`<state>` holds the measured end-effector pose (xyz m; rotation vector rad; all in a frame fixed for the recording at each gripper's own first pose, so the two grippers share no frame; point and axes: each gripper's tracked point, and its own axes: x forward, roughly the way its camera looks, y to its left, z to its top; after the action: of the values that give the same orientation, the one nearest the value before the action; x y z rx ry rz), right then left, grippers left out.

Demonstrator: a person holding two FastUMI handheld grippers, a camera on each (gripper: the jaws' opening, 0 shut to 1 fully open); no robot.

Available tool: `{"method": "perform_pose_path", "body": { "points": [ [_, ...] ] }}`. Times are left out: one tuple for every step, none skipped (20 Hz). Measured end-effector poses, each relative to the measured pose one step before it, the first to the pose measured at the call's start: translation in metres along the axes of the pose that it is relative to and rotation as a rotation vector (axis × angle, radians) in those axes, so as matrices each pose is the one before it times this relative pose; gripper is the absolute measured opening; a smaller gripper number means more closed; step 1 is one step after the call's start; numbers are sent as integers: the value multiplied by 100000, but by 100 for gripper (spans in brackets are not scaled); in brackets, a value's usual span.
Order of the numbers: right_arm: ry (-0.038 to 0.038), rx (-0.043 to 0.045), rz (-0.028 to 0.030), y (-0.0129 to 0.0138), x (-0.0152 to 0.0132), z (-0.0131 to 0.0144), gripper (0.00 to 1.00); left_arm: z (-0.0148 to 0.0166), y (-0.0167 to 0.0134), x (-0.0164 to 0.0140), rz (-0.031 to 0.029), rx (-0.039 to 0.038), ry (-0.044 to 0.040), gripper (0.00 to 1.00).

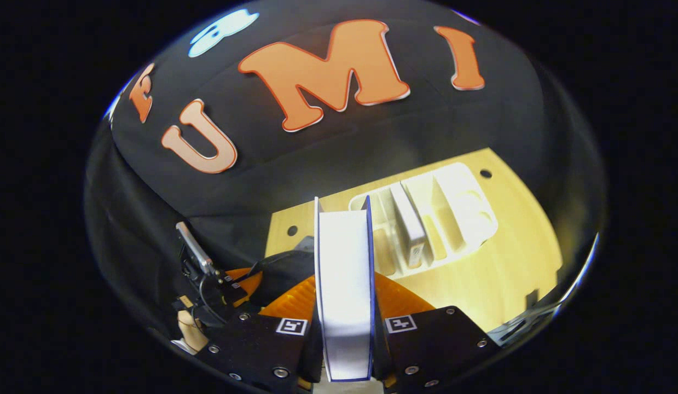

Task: Open the schoolbag, grab two books from the bookshelf and put them into the schoolbag.

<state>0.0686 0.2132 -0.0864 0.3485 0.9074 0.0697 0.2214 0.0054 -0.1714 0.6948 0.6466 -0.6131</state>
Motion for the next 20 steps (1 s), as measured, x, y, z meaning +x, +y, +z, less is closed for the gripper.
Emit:
{"method": "perform_pose_path", "body": {
  "points": [
    [776, 4740, 3122, -130, 549, -1543, 37, 263, 41, 38, 259, 646, -151, 5],
    [146, 4067, 2409, -265, 534, -1404, 37, 291, -37, -94, 146, 123, -221, 5],
    [496, 3275, 2054, -420, 750, -1218, 37, 184, -126, -78, -196, 9, 59, 5],
    [431, 3476, 2115, -457, 578, -1289, 37, 243, -143, -141, -67, 194, 6, 5],
    [327, 4079, 2037, -393, 790, -1094, 37, 65, -109, -78, -383, 612, 297, 5],
    [333, 4448, 1961, -571, 681, -914, 37, 262, -100, -104, 112, 240, -200, 5],
    [12, 4655, 1662, -530, 993, -717, 37, 15, -91, -46, -77, 278, 86, 5],
    [57, 4091, 1460, -488, 926, -672, 37, 76, -58, -31, 106, 101, 6, 5],
    [9, 3918, 848, -633, 997, -555, 37, 3, -34, -34, 1, -13, 139, 5],
    [-257, 3399, 1056, -519, 1096, -552, 37, 101, -84, 63, -141, 11, 144, 5],
    [-1190, 3847, 1264, -421, 1186, -262, 37, 97, 16, 10, 206, 27, 156, 5],
    [-746, 3661, 1677, -205, 1220, -344, 37, 140, 11, -26, 419, -97, 269, 5],
    [166, 3792, 1548, -138, 1240, -490, 37, -58, -101, -172, 14, 231, 72, 5],
    [651, 3722, 929, -441, 1105, -888, 37, 150, -137, -74, -229, 474, -161, 5],
    [-95, 4068, -1215, -521, 1548, -691, 37, 151, -69, -123, -181, 713, -383, 5],
    [-2270, 3022, -2263, -521, 1529, -346, 37, 270, -13, -116, 316, 328, -308, 5],
    [-2470, 1394, -1170, -261, 1316, -277, 37, 80, -65, -154, 447, 43, -267, 4],
    [-1489, 1553, 70, 255, 913, -601, 37, 156, -171, -155, 81, 468, -395, 5],
    [-596, 2013, 1991, 624, 962, -427, 37, 44, -58, -231, -25, 752, -194, 5],
    [419, 1656, 2820, 682, 626, -629, 37, 161, -275, -133, -438, 458, -287, 5]
  ]
}}
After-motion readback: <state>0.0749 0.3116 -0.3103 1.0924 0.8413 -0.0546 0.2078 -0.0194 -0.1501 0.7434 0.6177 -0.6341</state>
